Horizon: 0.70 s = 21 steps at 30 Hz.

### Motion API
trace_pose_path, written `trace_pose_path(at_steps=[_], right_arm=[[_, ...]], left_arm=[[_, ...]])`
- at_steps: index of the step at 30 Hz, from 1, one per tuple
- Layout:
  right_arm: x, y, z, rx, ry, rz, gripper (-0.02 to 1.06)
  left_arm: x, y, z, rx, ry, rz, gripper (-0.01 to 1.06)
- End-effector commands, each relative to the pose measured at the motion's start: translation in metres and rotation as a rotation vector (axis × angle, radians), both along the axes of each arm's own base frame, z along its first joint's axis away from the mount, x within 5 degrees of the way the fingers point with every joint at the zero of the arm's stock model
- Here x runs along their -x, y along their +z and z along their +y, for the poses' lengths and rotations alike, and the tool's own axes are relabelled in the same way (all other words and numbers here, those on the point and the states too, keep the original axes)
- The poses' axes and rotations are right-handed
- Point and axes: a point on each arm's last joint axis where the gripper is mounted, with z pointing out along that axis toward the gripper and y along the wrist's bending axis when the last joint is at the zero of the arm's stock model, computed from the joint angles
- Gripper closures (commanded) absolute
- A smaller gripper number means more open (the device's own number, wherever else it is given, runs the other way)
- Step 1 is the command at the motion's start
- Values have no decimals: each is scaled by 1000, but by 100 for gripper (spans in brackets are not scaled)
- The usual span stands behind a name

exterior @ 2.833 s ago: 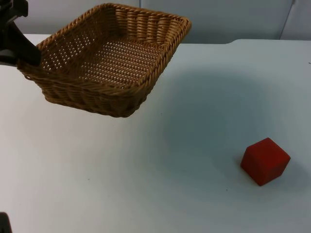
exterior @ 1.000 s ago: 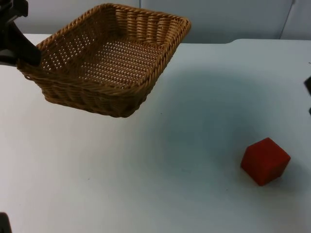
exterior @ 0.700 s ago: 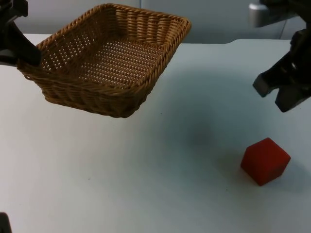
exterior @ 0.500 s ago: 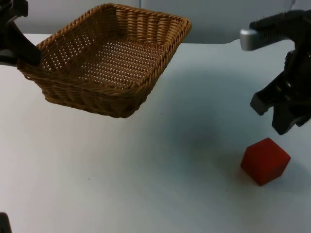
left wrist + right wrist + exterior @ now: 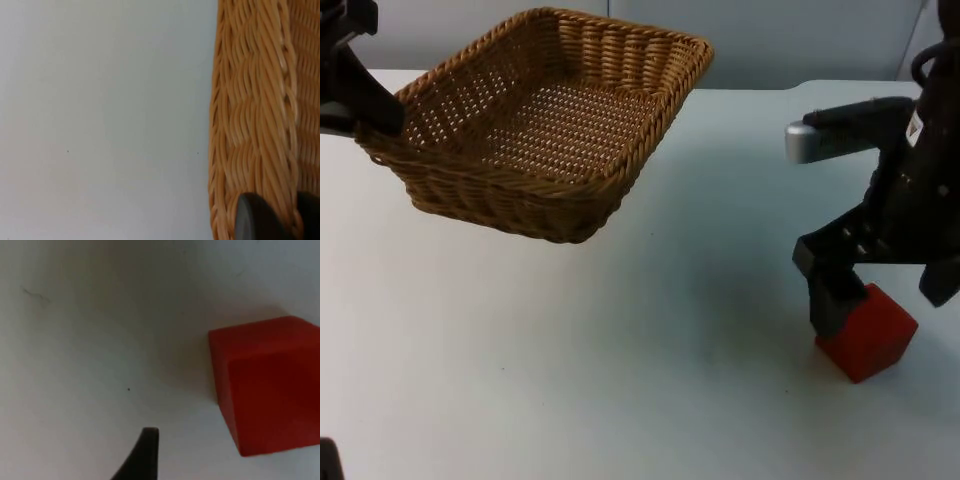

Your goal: Pick up the basket with the left hand and place the cube into the basket with the right hand.

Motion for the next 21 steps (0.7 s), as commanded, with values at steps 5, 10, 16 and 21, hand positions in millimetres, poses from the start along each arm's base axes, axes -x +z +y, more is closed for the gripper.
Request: trace_pose_path(at_steps=[5,10,16,21], right_arm=[[-5,-14,7,-34,7,-11,17],[-7,-20,4,-19,10,-7,17],[-5,-33,1,28,18,57,17],[-6,-36,-5,90,-47,50,21]], left_arm=[[0,8,-2,34,4,-15,105],[0,8,-2,34,4,-15,105],[0,8,-2,34,4,-15,105],[0,8,-2,34,4,-15,105]])
